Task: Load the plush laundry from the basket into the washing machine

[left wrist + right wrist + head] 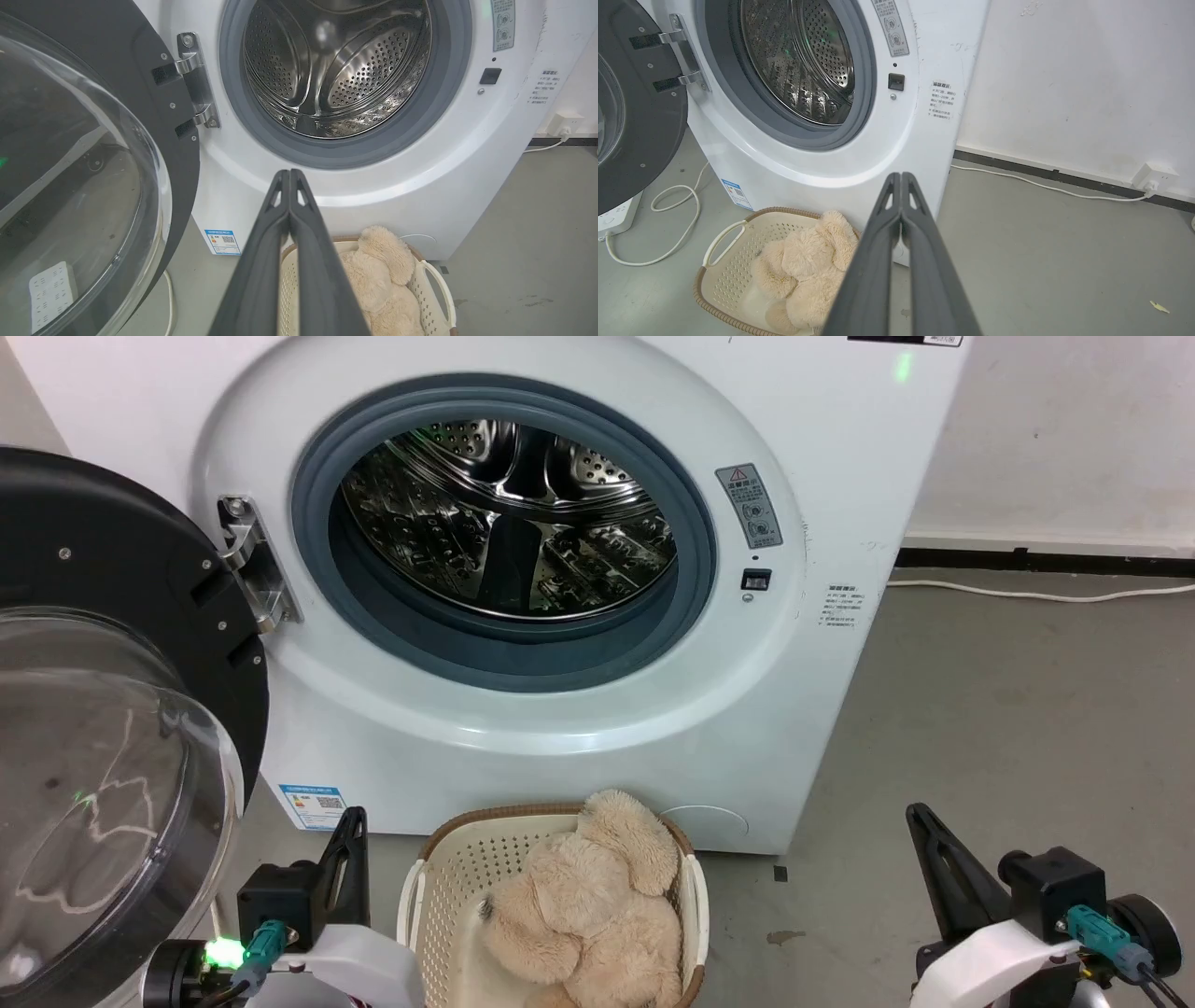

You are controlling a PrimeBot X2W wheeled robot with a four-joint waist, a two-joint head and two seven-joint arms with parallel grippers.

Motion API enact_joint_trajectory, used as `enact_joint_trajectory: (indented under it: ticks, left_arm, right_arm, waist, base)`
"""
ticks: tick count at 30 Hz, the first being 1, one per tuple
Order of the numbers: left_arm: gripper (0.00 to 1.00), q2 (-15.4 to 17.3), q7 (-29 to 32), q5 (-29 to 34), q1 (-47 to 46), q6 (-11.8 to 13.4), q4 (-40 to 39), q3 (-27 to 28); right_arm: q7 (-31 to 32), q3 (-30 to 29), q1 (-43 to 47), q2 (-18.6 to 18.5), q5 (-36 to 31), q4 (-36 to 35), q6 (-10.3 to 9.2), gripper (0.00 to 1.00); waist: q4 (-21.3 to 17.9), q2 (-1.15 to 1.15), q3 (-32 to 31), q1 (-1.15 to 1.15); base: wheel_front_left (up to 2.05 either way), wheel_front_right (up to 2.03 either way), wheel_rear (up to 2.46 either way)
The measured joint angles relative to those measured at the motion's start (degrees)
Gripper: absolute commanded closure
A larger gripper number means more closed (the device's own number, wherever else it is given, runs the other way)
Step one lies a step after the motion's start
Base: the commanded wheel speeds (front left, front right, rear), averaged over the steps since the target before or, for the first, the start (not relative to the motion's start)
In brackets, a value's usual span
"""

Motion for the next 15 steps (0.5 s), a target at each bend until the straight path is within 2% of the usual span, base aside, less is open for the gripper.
enact_joint_trajectory:
  ticks: [15]
  left_arm:
    - [1.00, 0.00, 0.00, 0.00, 0.00, 0.00, 0.00, 0.00]
  right_arm:
    - [0.00, 0.01, 0.00, 0.00, 0.00, 0.00, 0.00, 1.00]
  waist:
    - [0.00, 0.00, 0.00, 0.00]
  base:
    - [0.00, 0.00, 0.00]
